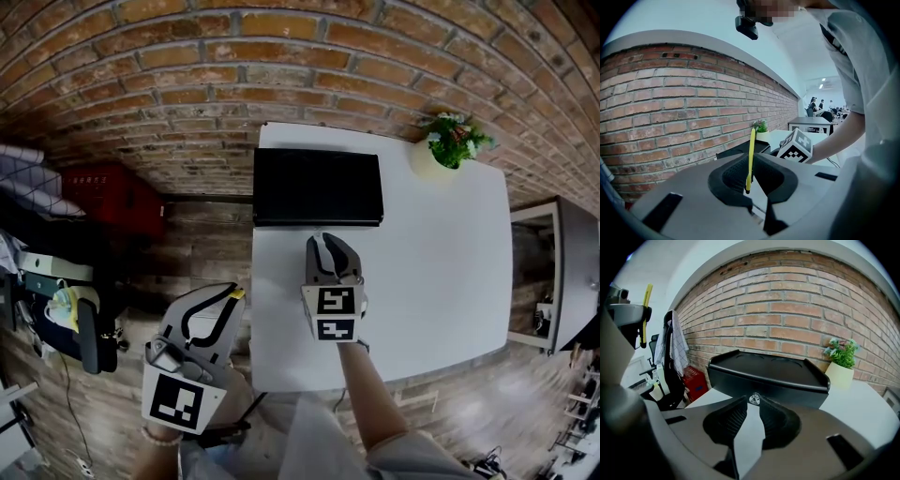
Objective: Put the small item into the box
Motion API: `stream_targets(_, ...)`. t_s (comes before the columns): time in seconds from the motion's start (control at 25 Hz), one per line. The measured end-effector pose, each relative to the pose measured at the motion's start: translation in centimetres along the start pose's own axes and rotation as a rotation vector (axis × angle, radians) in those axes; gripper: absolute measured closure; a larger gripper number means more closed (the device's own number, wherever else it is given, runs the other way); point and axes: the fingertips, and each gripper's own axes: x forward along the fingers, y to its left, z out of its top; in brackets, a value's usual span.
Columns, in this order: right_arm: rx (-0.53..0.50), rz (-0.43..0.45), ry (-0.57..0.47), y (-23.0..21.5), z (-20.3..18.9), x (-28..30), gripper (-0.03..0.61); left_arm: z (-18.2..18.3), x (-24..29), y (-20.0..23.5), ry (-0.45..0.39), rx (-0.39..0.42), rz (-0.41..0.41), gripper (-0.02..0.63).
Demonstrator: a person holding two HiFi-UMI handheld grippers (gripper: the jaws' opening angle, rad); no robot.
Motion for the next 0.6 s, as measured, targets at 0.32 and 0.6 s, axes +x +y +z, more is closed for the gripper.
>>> stream_targets(0.32, 0.039, -0.020, 0.014, -0.52, -0.40, 0.92, 0.469, -0.39, 0.03, 0.05, 0.012, 0.004, 0.002, 0.574)
stream_targets(0.6, 0.055, -0.022, 0.018, -0.58, -0.51, 0.99, 0.483, -0.48, 0.25, -0.12, 0.011, 0.002, -0.004, 0.574)
